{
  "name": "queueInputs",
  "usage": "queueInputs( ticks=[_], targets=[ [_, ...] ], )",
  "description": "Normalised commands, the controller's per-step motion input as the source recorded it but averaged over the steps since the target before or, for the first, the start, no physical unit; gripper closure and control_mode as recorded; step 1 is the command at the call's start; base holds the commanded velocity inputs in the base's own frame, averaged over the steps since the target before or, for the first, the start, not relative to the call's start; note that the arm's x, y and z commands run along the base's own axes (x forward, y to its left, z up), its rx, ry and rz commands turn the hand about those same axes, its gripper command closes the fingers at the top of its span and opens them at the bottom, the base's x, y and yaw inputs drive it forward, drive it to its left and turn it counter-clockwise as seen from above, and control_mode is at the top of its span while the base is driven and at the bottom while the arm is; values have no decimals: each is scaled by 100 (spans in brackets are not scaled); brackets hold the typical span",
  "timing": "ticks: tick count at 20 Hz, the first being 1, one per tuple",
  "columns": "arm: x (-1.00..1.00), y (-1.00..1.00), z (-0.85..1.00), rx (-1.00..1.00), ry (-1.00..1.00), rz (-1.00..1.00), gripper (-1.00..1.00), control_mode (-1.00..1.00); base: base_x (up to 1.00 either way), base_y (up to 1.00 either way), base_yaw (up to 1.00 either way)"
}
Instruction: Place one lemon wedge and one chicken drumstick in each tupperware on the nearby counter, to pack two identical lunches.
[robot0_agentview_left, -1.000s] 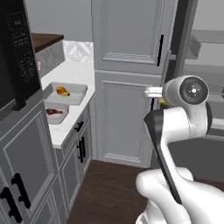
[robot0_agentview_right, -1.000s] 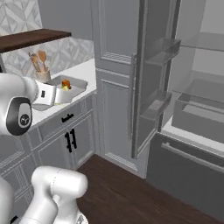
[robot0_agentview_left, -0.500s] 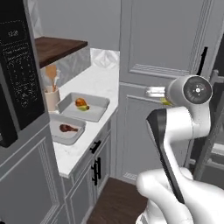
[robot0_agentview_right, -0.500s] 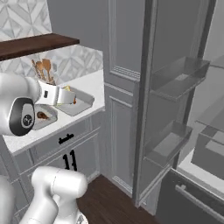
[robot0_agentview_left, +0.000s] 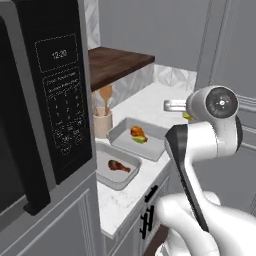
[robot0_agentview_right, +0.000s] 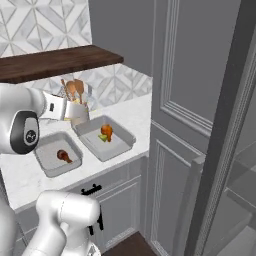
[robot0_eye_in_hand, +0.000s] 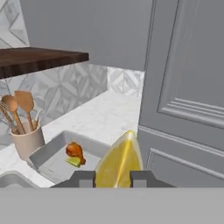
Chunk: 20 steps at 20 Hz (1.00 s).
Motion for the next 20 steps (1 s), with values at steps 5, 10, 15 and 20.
queueInputs(
  ticks=[5, 10, 15, 20],
  targets=[
    [8, 0, -8, 0, 4, 8, 100, -100, 65, 1, 33],
    [38, 0, -53, 3, 24, 42, 100, -100, 0, 0, 0],
    [36, 58, -58, 1, 22, 38, 100, -100, 0, 0, 0],
    [29, 93, -57, 0, 20, 33, 100, -100, 0, 0, 0]
  ],
)
